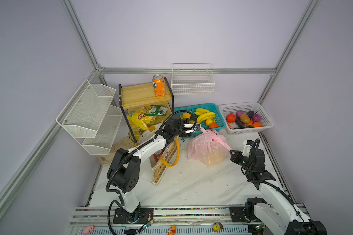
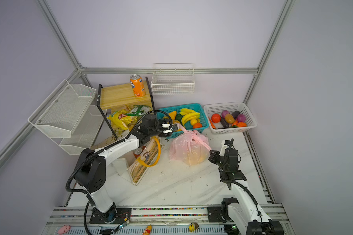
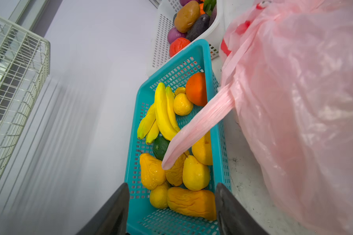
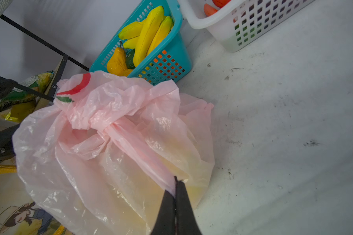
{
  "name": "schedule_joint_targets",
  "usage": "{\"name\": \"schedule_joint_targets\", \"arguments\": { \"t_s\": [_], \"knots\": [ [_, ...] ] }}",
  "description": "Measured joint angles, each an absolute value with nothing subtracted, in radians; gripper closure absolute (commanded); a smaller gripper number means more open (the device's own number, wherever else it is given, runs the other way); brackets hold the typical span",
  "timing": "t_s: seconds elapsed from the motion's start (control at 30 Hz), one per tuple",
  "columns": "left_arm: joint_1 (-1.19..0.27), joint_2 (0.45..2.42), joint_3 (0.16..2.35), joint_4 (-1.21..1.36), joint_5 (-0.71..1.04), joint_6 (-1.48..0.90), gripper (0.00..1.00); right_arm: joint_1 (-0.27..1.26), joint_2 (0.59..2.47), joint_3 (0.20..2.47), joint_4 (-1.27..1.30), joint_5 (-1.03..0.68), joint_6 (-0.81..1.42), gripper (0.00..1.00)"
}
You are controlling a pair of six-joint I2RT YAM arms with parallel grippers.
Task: Place the mixed food into the grocery bags and tie them
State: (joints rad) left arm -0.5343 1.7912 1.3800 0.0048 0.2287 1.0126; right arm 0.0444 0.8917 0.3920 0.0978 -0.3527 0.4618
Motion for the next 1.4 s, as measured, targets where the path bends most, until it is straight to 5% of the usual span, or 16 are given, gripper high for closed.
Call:
{"name": "schedule_joint_targets", "arguments": {
  "t_s": [0.53, 0.67, 0.87, 1.17, 1.4],
  "knots": [
    [-0.553, 2.051, 1.654, -0.144, 0.182, 1.222, 0.36, 0.044, 0.915, 0.413, 0.123, -0.391, 0.435, 1.0],
    [-0.556, 2.094, 1.682, -0.154, 0.189, 1.223, 0.53, 0.044, 0.915, 0.413, 0.123, -0.39, 0.434, 1.0],
    [-0.564, 2.104, 1.683, -0.126, 0.204, 1.189, 1.0, 0.044, 0.914, 0.417, 0.116, -0.382, 0.432, 1.0],
    [-0.567, 2.04, 1.597, -0.008, 0.16, 1.139, 1.0, 0.03, 0.813, 0.403, 0.085, -0.339, 0.512, 1.0],
    [-0.566, 2.009, 1.502, 0.011, 0.181, 1.137, 1.0, -0.16, 0.748, 0.265, 0.11, -0.471, 0.629, 1.0]
  ]
}}
